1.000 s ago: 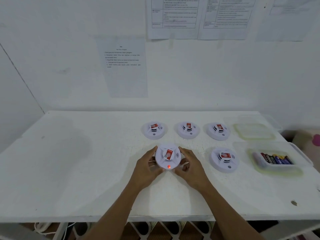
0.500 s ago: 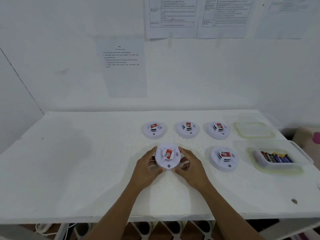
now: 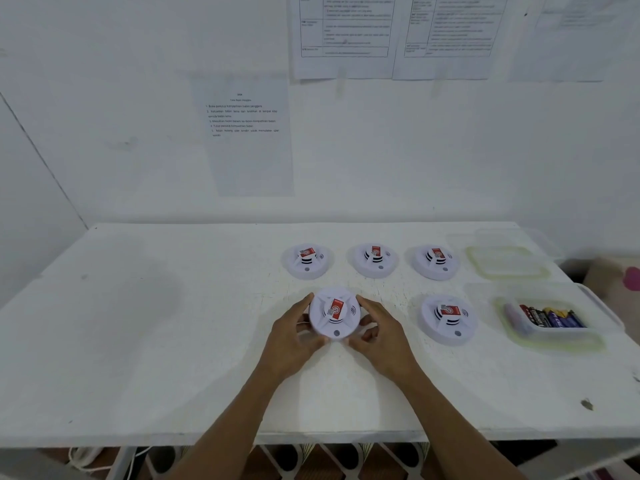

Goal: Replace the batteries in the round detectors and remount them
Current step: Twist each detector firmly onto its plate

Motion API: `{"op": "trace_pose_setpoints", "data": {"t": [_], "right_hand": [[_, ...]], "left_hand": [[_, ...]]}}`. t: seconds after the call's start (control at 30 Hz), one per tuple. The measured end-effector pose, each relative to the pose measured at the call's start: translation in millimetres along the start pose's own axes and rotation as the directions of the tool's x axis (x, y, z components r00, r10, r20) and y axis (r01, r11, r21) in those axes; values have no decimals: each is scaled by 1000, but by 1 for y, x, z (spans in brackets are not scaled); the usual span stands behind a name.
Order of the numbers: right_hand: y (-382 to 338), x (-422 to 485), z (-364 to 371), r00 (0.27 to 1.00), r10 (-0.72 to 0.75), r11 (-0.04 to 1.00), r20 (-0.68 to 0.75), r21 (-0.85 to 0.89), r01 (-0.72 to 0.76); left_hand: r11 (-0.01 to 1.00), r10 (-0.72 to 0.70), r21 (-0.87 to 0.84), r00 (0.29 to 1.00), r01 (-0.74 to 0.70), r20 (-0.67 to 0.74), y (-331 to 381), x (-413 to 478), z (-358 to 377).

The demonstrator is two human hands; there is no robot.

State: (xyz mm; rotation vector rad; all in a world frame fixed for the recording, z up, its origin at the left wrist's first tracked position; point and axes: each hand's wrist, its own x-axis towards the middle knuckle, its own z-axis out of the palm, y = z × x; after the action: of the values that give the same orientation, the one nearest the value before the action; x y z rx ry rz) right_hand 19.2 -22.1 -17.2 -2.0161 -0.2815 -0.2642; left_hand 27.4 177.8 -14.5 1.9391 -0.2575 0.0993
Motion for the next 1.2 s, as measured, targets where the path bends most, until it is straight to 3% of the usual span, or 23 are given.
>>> {"op": "trace_pose_setpoints", "data": {"t": [1.2], "right_hand": [[-2,0,0,1000,27,999,3,-34,-27]], "left_hand": [[1000,6,8,1000,-6,-6,-6,1,0]]}}
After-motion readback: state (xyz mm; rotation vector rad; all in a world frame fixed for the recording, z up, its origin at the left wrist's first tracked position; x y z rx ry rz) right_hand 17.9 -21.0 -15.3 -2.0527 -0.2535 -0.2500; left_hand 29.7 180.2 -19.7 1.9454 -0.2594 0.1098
